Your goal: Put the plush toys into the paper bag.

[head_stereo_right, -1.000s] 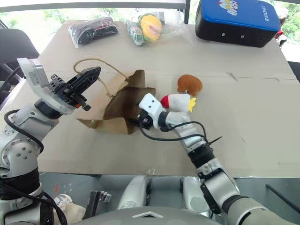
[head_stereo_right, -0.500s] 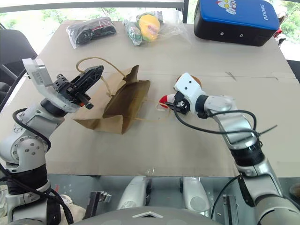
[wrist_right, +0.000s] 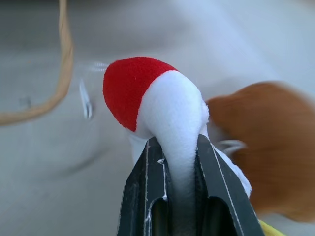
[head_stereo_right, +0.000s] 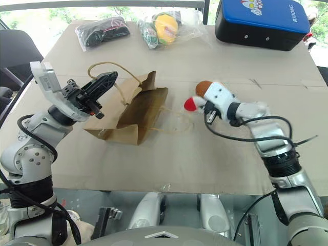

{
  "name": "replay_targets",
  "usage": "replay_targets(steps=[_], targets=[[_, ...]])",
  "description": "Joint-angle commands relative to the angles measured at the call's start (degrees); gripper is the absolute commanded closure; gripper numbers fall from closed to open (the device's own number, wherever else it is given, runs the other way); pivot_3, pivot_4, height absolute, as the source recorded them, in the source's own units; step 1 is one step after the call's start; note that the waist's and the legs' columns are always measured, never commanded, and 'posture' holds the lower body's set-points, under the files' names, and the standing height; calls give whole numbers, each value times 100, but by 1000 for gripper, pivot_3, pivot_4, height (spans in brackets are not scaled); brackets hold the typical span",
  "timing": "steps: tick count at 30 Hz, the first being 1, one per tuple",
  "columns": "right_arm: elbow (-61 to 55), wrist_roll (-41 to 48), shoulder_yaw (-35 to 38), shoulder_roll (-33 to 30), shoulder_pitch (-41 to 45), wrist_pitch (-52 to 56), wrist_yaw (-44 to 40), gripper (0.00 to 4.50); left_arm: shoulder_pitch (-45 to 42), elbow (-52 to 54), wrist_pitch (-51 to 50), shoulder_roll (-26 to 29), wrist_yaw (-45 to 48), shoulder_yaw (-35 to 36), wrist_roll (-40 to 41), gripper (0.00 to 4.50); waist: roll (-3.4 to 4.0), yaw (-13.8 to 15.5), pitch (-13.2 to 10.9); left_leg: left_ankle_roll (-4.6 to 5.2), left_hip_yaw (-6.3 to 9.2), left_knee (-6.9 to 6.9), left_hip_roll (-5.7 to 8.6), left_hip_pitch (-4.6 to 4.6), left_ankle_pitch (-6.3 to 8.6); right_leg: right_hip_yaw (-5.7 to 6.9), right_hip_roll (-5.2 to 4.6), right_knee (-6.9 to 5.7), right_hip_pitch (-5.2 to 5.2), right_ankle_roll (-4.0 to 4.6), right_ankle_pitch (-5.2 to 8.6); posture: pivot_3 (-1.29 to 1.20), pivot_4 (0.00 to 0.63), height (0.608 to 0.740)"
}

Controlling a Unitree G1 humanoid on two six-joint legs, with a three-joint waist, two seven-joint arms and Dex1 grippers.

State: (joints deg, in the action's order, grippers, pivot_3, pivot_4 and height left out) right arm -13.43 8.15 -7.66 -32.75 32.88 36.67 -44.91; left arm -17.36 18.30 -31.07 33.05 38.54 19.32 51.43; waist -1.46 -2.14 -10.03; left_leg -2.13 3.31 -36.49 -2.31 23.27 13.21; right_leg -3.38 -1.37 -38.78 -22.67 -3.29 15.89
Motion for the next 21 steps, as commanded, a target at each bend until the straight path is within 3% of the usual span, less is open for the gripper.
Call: replay_targets(steps=[1,5,10,12,15,18,21], targets=[[-901,440,455,-255,316,372,-125,4462,-168,99,4,-65,6,-71,86,4500,0,-15,0,0,4,0,0,0,0,4,0,0,0,0,0,0,150,740],[-1028,418,-16,-232,716,361,-228,4462,-352,-2,-4,-172,20,-216,62,4500,-1,-28,0,0,5,0,0,-1,0,6,2,0,2,0,0,0,150,740],[-361,-120,-1005,123,1269,-219,-301,4462,-597,-78,-45,-264,17,-322,65,4500,0,-24,0,0,6,-2,0,3,0,8,2,0,-1,1,0,0,150,740],[131,-409,-1424,351,1494,-654,-330,4462,-656,-84,-59,-280,23,-360,71,4500,-1,-26,0,0,6,-5,0,6,0,9,1,1,-3,0,0,0,150,740],[1375,-763,-2217,1168,2035,-1548,-567,4462,-685,-21,-80,-327,31,-444,61,4500,0,-24,0,-1,17,-9,0,21,-1,23,-1,4,-10,1,0,0,150,740],[2569,-889,-2591,1856,2320,-2455,-1007,3517,-631,105,-101,-373,15,-489,81,4500,-1,-128,0,-1,11,-4,-1,14,-1,15,2,-1,-11,2,-1,0,150,740],[2963,-913,-2431,2072,2351,-2977,-1055,1985,-496,201,-77,-348,-32,-423,83,4500,1,-77,-2,-3,31,-4,-3,26,-2,37,1,2,-12,2,-1,0,150,740]])
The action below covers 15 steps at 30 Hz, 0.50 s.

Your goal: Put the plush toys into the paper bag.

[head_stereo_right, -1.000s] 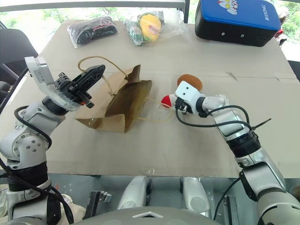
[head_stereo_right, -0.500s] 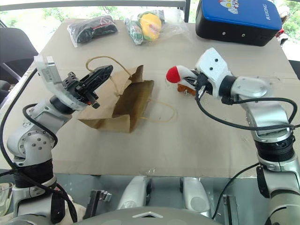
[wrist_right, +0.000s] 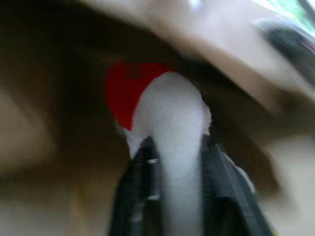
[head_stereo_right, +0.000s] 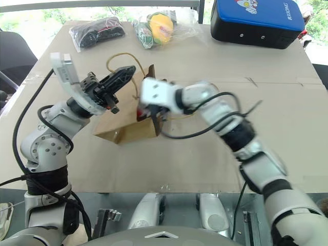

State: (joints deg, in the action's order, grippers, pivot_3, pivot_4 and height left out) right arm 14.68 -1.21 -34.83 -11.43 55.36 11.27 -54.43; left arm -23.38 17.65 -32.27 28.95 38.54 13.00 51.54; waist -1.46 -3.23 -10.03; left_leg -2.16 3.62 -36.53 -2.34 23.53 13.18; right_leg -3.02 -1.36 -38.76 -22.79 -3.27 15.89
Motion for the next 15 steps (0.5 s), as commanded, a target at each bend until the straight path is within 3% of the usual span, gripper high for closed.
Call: replay_targets(steps=[1,5,11,15], targets=[[158,98,379,-35,80,-458,-157,1985,158,291,47,76,-52,251,85,4500,1,71,-1,-3,3,-5,1,11,-2,4,-3,3,-5,0,0,0,150,740],[-249,137,864,-506,-224,-380,-113,1985,421,362,106,128,-152,501,97,4500,1,149,-1,-18,0,-15,17,25,-10,6,-25,6,-12,-2,-1,0,150,740],[-1350,796,1899,-1278,-777,849,-182,1985,564,435,177,92,-292,621,68,4500,2,214,-2,-5,3,-19,18,23,-3,11,-25,-1,-10,-2,-1,0,150,740],[-987,658,2287,-1611,-710,1298,212,1985,534,433,215,94,-338,633,46,4500,2,188,-2,-4,0,-19,16,18,-2,6,-21,-6,-10,-2,-1,0,150,740]])
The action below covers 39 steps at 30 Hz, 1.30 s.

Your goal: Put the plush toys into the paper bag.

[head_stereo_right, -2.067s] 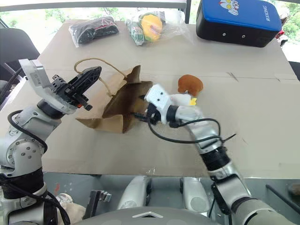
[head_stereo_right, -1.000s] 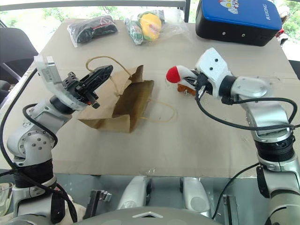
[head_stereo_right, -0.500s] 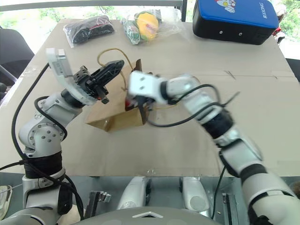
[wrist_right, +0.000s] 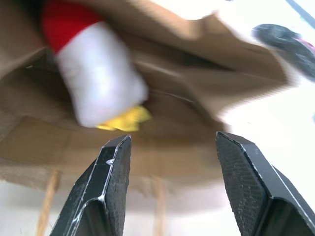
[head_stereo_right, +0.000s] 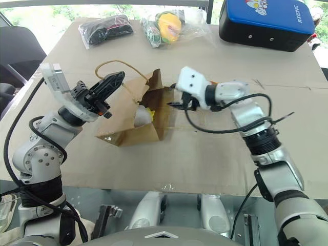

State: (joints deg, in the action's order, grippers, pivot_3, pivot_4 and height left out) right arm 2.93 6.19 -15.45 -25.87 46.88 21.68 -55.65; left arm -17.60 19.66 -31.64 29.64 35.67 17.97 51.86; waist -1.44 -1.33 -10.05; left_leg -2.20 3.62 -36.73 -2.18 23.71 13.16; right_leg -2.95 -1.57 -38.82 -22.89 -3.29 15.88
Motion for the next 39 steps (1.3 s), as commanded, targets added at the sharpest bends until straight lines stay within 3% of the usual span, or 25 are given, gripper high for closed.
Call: replay_targets(steps=[1,7,11,14,15,17,20,22,25,30,34,38,39], targets=[[496,-246,374,-214,231,323,530,1985,-63,229,159,24,-67,141,13,4500,0,-5,0,0,0,0,0,0,0,0,0,0,0,0,0,0,150,740],[3508,-1122,-86,169,1002,20,1278,1985,-78,256,174,21,-83,61,21,4500,-3,-93,2,0,-10,-4,1,-1,0,-8,0,0,0,1,0,0,150,740],[4548,-1513,-243,285,1250,-606,1473,3256,-79,265,172,34,-47,45,57,4500,-3,-121,2,0,-13,-1,0,-2,-1,-11,1,1,-2,1,0,0,150,740],[4304,-1314,-23,189,1177,-894,1217,4429,-107,259,173,32,-57,44,76,4500,-4,-91,3,0,-10,-5,0,-3,0,-7,0,0,4,0,-1,0,150,740],[4075,-1172,112,153,1100,-1043,1116,4478,-113,256,177,22,-59,45,87,4500,-5,-89,3,0,-8,-8,1,-2,0,-6,-1,0,6,0,-1,0,150,740],[3395,-786,395,68,861,-1165,785,4478,-118,261,175,6,-50,48,122,4500,-4,-88,3,1,-7,-13,1,-1,0,-5,-1,2,10,-1,-1,0,150,740],[1085,90,599,-196,60,-686,-81,4478,-194,236,131,-11,-21,-3,177,4500,2,-71,-1,1,3,-12,0,6,0,4,-1,5,9,-2,0,0,150,740],[-1,327,517,-277,-230,-209,-230,4478,-267,222,95,-9,11,-66,177,4500,11,-100,-6,1,4,-10,-1,7,0,4,-1,5,9,-2,0,0,150,740],[-757,277,278,-174,-291,252,-83,4478,-391,167,66,-14,41,-148,169,4500,12,-128,-7,1,0,-10,-4,-3,0,-3,4,-5,7,-2,0,0,150,740],[-775,-28,-271,267,-44,318,76,4478,-520,117,43,-37,72,-265,193,4500,12,-111,-7,1,2,-13,-4,-5,0,-2,9,-7,10,-2,0,0,150,740],[526,-264,-918,1420,479,-225,163,4478,-519,143,78,-158,95,-405,115,4500,12,-124,-7,0,0,-15,-4,-4,0,-4,8,-5,10,-1,-1,0,150,740],[1407,-400,-1034,1823,612,-726,60,3232,-355,293,111,-218,57,-428,99,4500,12,-83,-7,-2,8,-12,-6,1,-1,4,10,-2,7,0,-1,0,150,740],[1394,-382,-981,1811,581,-729,73,2712,-285,338,117,-213,40,-384,112,4500,12,-63,-7,-3,8,-13,-6,2,-2,7,7,0,8,0,-1,0,150,740]])
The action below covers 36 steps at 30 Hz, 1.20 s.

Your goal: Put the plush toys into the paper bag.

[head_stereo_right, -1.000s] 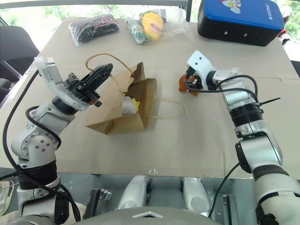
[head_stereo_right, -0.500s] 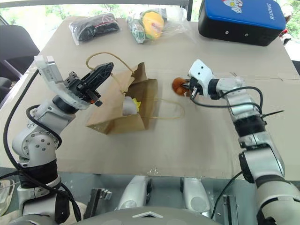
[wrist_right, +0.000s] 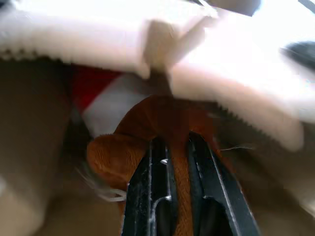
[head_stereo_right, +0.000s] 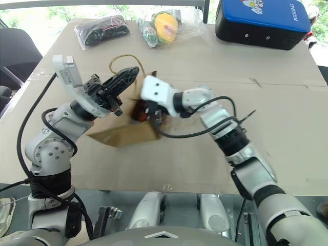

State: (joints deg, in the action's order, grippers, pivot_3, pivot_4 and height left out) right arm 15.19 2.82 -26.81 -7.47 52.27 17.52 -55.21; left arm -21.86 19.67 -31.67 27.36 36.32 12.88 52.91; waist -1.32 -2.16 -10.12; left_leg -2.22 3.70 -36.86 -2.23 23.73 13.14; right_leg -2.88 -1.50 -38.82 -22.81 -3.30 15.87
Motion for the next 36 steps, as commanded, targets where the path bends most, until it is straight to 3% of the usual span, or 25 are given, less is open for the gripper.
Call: replay_targets(steps=[1,2,10,17,22,27,36], targets=[[51,18,209,-98,-22,-249,-40,2304,223,367,128,39,-31,200,32,4500,0,33,0,0,0,0,3,1,0,2,-5,3,1,0,0,0,150,740],[-74,60,249,-196,-91,-199,-105,1871,300,391,137,59,-56,279,57,4500,0,39,0,0,-2,0,9,4,0,1,-13,5,1,-1,0,0,150,740],[-1180,446,766,-961,-725,778,-161,1871,621,494,214,19,-214,607,153,4500,0,12,0,2,2,-1,8,0,1,3,-11,-2,1,-1,0,0,150,740],[-3073,1498,1981,-1385,-1948,4070,722,1871,509,405,338,-1,-205,689,215,4500,-2,24,1,3,3,-1,8,3,2,3,-12,0,2,-1,1,0,150,740],[-3657,2037,2554,-1267,-2799,5264,1244,1871,392,350,315,3,-239,880,546,4500,-3,-5,2,4,2,-1,7,-1,2,0,-6,-2,4,-1,1,0,150,740],[-3320,2340,2762,-680,-2914,5532,1673,1871,442,356,277,81,-175,953,642,4500,-4,-34,2,4,-6,0,5,-6,2,-12,1,-4,3,-1,1,0,150,740],[-1362,2555,2935,292,-2104,4631,1848,1871,519,477,302,73,-226,914,642,4500,-7,-36,4,4,-7,0,1,-8,2,-13,6,-5,3,-1,1,0,150,740]])
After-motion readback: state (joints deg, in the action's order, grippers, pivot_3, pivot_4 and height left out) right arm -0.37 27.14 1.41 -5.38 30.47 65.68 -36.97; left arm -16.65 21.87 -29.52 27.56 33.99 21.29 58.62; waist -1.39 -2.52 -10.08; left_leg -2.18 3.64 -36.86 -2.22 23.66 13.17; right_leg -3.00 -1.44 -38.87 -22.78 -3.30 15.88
